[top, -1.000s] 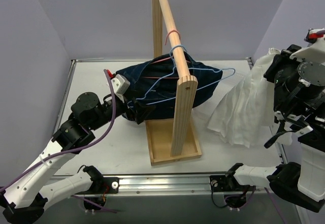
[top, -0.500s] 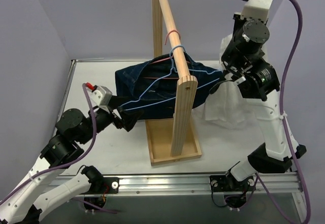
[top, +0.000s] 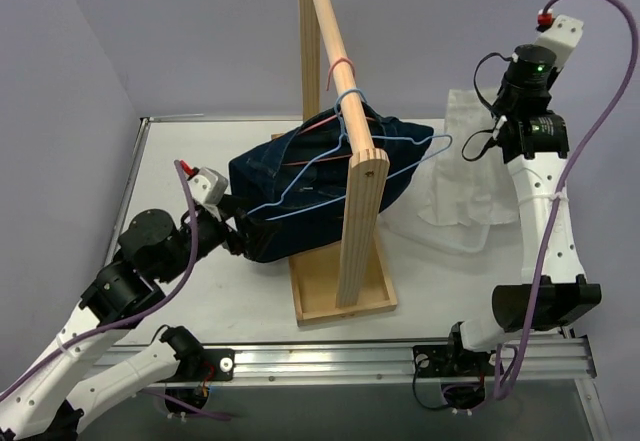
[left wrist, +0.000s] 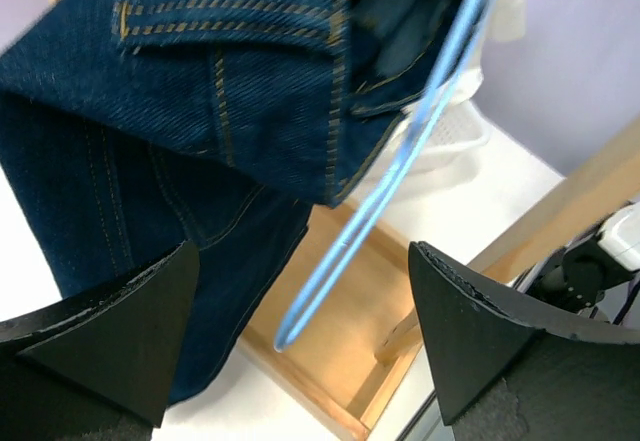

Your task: Remove the skirt from the hanger

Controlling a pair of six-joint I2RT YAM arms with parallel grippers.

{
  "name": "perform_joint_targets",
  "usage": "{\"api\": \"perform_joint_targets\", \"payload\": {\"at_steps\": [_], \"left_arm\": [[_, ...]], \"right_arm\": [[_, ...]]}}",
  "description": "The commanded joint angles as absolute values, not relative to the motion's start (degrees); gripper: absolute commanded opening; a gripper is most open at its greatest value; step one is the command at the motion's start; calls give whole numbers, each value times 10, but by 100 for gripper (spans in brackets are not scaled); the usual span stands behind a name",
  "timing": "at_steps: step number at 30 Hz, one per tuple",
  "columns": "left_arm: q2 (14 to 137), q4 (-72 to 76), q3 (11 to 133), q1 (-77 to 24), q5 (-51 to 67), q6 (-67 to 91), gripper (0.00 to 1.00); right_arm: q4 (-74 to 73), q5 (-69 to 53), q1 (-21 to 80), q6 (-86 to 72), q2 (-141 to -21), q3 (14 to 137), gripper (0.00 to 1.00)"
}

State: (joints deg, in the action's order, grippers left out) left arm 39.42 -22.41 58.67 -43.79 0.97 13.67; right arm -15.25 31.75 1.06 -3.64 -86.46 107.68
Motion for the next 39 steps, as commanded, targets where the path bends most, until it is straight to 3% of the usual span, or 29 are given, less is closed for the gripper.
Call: {"api": "perform_joint_targets", "payload": {"at_steps": [1, 5, 10, 22, 30, 39], "left_arm": [[402, -255, 616, -437, -26, 158, 94], [391, -257, 624, -437, -85, 171, 94], [365, -243, 642, -437, -127, 171, 94], [400, -289, 704, -436, -133, 175, 94], [408, -291, 729, -436, -238, 142, 94], [451, -252, 774, -436, -216, 23, 94]], "right_arm": [[-118, 200, 4, -98, -830, 993, 0], [-88, 138, 4, -123, -799, 891, 0], [-95, 70, 3, -165, -788, 873, 0], [-102, -30, 4, -222, -821, 1019, 0], [-69, -9, 4, -295, -802, 910, 0], [-125, 112, -12, -337, -780, 732, 0]]}}
